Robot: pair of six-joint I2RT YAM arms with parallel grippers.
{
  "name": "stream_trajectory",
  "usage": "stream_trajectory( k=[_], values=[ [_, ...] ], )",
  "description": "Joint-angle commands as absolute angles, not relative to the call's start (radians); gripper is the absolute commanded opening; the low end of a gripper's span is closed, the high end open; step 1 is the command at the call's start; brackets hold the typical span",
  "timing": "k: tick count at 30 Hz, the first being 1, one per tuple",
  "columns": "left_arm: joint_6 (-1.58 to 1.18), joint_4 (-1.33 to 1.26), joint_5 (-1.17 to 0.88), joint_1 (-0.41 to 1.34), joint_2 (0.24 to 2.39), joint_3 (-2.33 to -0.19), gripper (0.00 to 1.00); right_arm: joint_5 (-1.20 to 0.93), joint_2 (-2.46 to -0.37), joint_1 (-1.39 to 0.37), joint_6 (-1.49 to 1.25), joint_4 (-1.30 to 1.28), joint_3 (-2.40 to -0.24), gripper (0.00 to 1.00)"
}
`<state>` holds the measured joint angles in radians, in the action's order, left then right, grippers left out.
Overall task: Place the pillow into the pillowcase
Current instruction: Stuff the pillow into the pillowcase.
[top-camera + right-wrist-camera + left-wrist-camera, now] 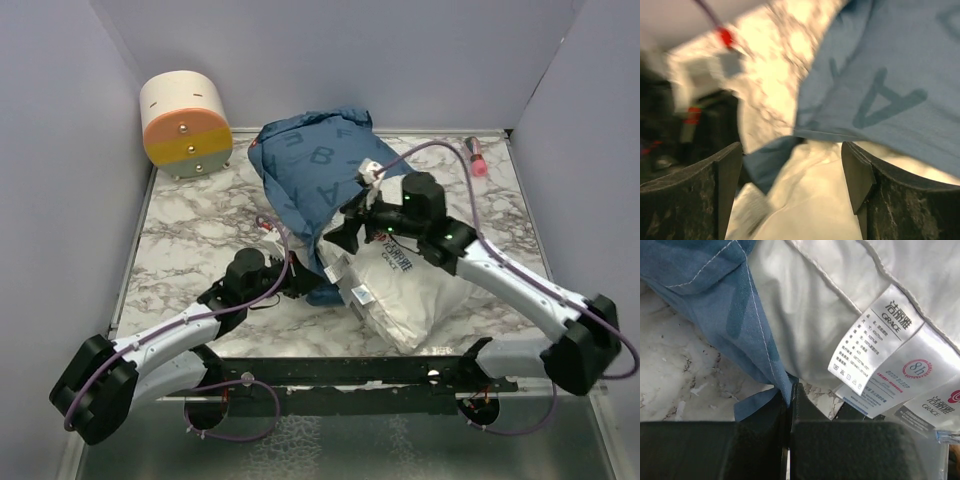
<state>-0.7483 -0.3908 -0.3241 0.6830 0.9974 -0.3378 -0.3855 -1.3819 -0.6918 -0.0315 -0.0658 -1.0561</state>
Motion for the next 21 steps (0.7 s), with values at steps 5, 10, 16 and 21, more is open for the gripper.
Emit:
stream_trajectory(
  k=[5,10,16,21],
  values=[
    [-0.774,-0.242,-0.336,0.697,0.901,-0.365,0.12,-0.525,-0.944,-0.678,-0.166,-0.123,-0.962,0.89],
    [-0.731,0.076,-0.228,0.698,0.753,-0.506,0.51,-0.173,-0.846,-0.676,-0.256,-0.222,-0.913,0.97],
    [-0.589,0.342,-0.116,0.697,0.73,-0.739,0.57,-0.038,-0.783,-0.657,-0.32,-0.215,-0.834,0.97],
    [-0.332,0.451,-0.037,0.698,0.982,-1.057,0.57,-0.034,-0.752,-0.627,-0.355,-0.235,-0.814,0.97]
  ],
)
